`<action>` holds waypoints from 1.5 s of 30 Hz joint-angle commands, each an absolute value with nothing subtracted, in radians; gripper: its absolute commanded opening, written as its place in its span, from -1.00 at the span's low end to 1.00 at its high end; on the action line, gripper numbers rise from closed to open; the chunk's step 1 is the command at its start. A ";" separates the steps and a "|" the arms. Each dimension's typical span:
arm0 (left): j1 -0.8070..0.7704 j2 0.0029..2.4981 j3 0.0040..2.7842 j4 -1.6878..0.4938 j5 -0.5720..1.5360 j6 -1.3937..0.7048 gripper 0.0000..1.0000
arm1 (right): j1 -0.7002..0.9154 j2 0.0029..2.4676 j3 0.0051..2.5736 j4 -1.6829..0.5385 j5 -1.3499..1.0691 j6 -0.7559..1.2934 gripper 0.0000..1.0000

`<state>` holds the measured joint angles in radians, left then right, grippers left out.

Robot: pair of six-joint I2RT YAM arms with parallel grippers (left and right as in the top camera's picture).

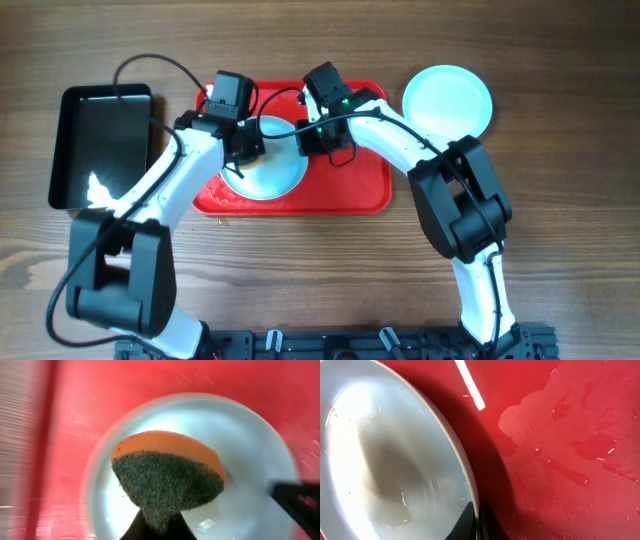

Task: Clean dirty plates on tray and stack at the side
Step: 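Scrub the held plate with the sponge in the left gripper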

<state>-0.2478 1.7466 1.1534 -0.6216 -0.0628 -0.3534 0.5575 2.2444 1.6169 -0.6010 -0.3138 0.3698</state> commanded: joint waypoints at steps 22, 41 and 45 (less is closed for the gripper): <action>-0.244 1.885 1.151 -0.707 -0.653 -0.344 -0.92 | 0.535 2.310 1.595 -0.642 -0.217 0.367 -0.91; -0.251 1.851 1.261 -0.633 0.112 -0.393 -0.92 | 0.535 2.310 1.595 -0.648 -0.218 0.367 -0.91; -0.258 1.908 1.261 -0.636 0.126 -0.393 -0.92 | 0.535 2.310 1.595 -0.649 -0.218 0.367 -0.91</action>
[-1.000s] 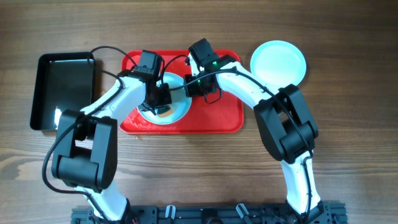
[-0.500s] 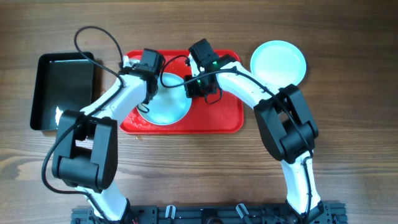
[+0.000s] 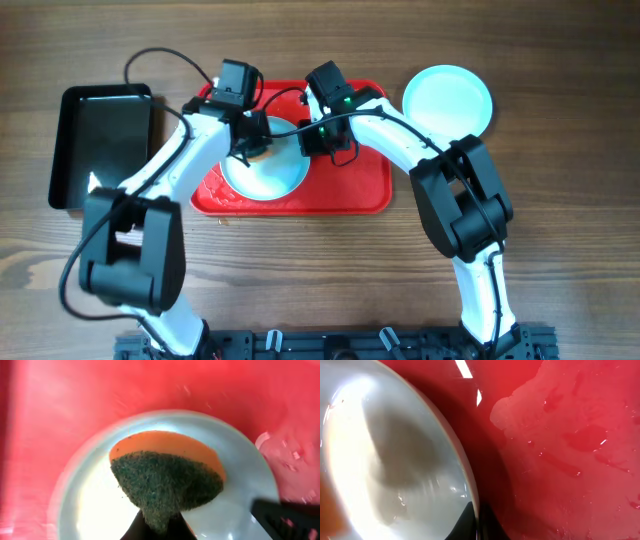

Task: Clean dirty plates on tray and stack at the side
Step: 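Scrub the held plate with the sponge in the left gripper, then lift the plate off the tray with the right gripper, move right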

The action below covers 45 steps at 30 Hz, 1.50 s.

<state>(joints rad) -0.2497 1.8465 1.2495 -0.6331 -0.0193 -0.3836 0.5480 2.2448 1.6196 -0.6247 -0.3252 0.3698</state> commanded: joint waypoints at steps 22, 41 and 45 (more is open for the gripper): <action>-0.211 1.983 1.262 -0.711 -0.673 -0.397 -0.92 | 0.523 2.310 1.597 -0.667 -0.217 0.368 -0.91; -0.211 1.583 1.275 -0.766 -0.426 -0.479 -0.92 | 0.462 2.146 1.847 -0.823 0.031 0.247 -0.92; -0.211 1.613 1.275 -0.777 -0.341 -0.476 -0.92 | 0.472 2.066 1.919 -0.845 0.235 0.138 -0.92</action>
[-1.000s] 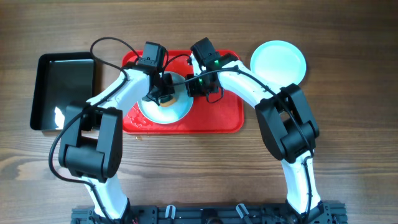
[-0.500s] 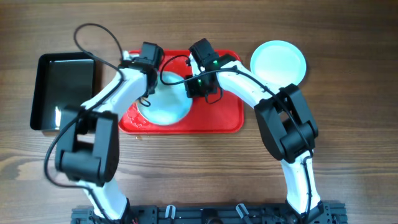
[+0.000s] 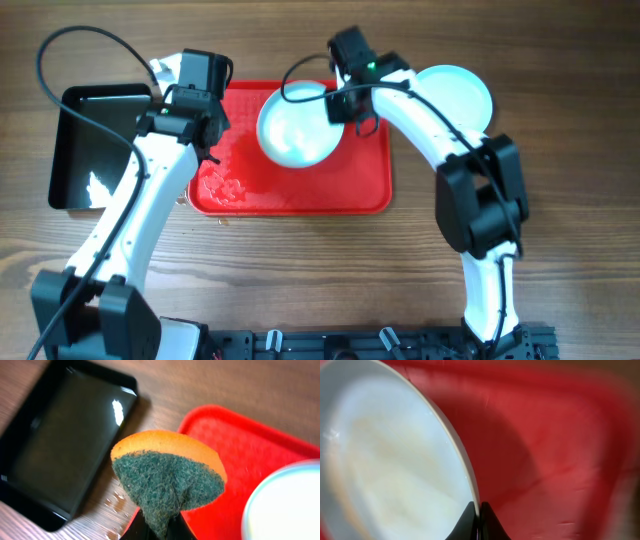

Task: Clean dirty plates on tray and stack at the side
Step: 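Lift the plate off the tray with the right gripper, move right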

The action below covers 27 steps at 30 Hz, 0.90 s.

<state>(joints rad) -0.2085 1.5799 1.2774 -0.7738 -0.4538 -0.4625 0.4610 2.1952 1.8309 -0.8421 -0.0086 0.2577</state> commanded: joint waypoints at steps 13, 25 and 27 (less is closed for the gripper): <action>-0.211 1.692 1.275 -0.756 -0.169 -0.476 -0.92 | 0.661 1.888 1.934 -0.742 0.799 -0.358 -0.91; -0.211 1.697 1.275 -0.756 -0.165 -0.476 -0.92 | 0.765 1.888 1.933 -0.699 1.115 -0.506 -0.92; -0.211 1.697 1.275 -0.756 -0.165 -0.476 -0.92 | 0.765 1.888 1.933 -0.688 1.142 -0.505 -0.91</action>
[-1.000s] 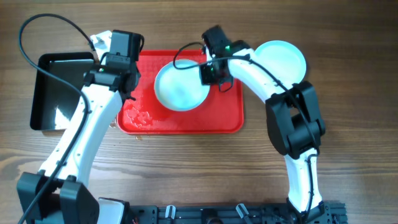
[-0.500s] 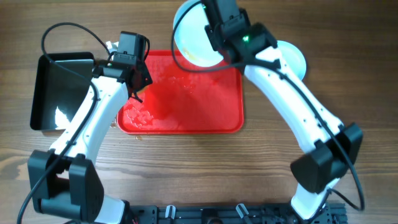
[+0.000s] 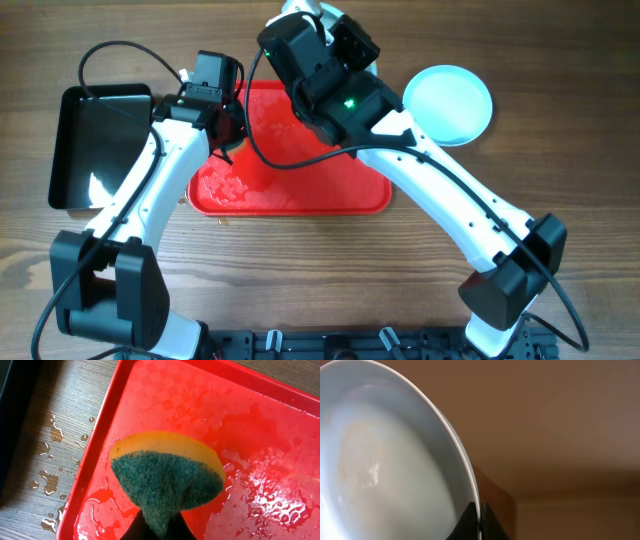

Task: Clean dirty plates on tray and stack at the side
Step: 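Lift the plate off the tray with the right gripper, move right, then lower the plate onto the stack and open the right gripper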

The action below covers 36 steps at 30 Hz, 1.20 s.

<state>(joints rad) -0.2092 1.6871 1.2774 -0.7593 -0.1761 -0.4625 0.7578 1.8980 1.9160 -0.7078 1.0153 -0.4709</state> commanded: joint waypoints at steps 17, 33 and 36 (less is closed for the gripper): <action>-0.211 1.697 1.275 -0.756 -0.165 -0.476 -0.92 | 0.472 1.888 1.933 -1.015 0.308 0.159 -0.92; -0.211 1.697 1.275 -0.753 -0.165 -0.476 -0.92 | -0.194 1.894 1.549 -0.745 -0.218 0.234 -0.92; -0.211 1.697 1.275 -0.753 -0.165 -0.476 -0.92 | -0.204 1.894 1.442 -0.632 -0.217 0.261 -0.91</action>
<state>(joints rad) -0.2092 1.6871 1.2774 -0.7563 -0.1730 -0.4625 -0.2085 1.8980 1.5455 -0.7155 -0.1577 0.2050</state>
